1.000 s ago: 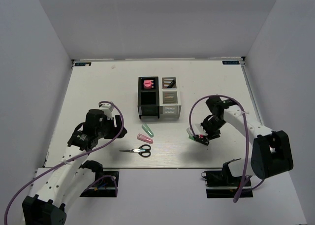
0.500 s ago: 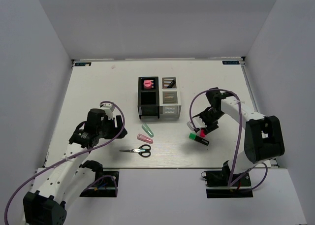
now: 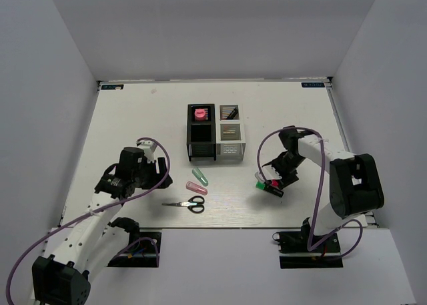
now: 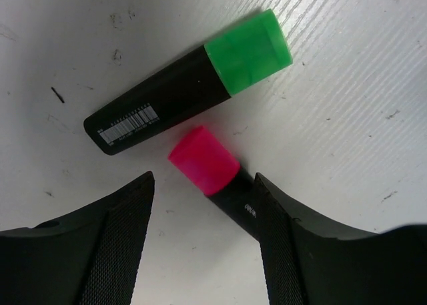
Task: Sort the stationery into containers
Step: Pick up the pen from the center of the board.
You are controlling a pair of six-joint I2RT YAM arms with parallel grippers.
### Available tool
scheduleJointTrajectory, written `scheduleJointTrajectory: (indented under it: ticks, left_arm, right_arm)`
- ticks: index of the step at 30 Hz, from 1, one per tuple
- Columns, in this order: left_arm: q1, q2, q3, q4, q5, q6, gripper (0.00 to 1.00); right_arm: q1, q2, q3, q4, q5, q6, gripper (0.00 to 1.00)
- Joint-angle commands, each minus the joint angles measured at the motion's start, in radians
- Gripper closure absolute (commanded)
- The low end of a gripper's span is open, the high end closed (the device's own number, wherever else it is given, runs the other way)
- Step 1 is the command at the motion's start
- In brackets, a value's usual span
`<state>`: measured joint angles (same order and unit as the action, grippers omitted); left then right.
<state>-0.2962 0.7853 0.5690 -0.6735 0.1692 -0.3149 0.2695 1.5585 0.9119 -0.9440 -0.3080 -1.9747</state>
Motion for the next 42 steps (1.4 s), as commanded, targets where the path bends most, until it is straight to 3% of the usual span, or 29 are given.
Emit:
scheduleJointTrajectory:
  ticks: [1, 5, 12, 22, 27, 31, 33, 35, 38, 42]
  left_arm:
    - [0.003, 0.003, 0.017, -0.001, -0.007, 0.011, 0.21]
    - [0.006, 0.006, 0.020, -0.003, -0.011, 0.010, 0.21]
    - [0.005, 0.011, 0.022, -0.006, -0.016, 0.008, 0.21]
    - [0.005, 0.009, 0.023, -0.008, -0.030, 0.010, 0.21]
    - [0.003, 0.015, 0.023, -0.009, -0.031, 0.011, 0.21]
    - [0.005, 0.015, 0.025, -0.011, -0.031, 0.010, 0.21]
    - [0.003, 0.014, 0.025, -0.012, -0.033, 0.011, 0.21]
    - [0.003, 0.017, 0.023, -0.011, -0.033, 0.011, 0.21]
    - [0.002, 0.015, 0.025, -0.012, -0.033, 0.013, 0.21]
    - [0.005, 0.019, 0.023, -0.011, -0.033, 0.011, 0.21]
  right_arm:
    - [0.000, 0.002, -0.030, 0.092, 0.000, -0.319, 0.36]
    - [-0.001, 0.012, -0.051, 0.192, 0.010, -0.312, 0.36]
    - [-0.001, 0.046, -0.050, 0.214, 0.052, -0.339, 0.37]
    - [-0.003, 0.141, 0.044, 0.051, 0.061, -0.404, 0.46]
    - [-0.001, 0.158, 0.041, 0.051, 0.058, -0.401, 0.49]
    - [0.002, 0.167, 0.033, 0.056, 0.053, -0.377, 0.59]
    - [0.004, 0.166, 0.035, 0.060, 0.035, -0.363, 0.72]
    - [0.004, 0.164, 0.045, 0.070, 0.015, -0.308, 0.80]
    - [0.002, 0.153, 0.076, 0.083, -0.037, -0.175, 0.82]
    - [0.002, 0.130, 0.204, 0.099, -0.135, 0.169, 0.87]
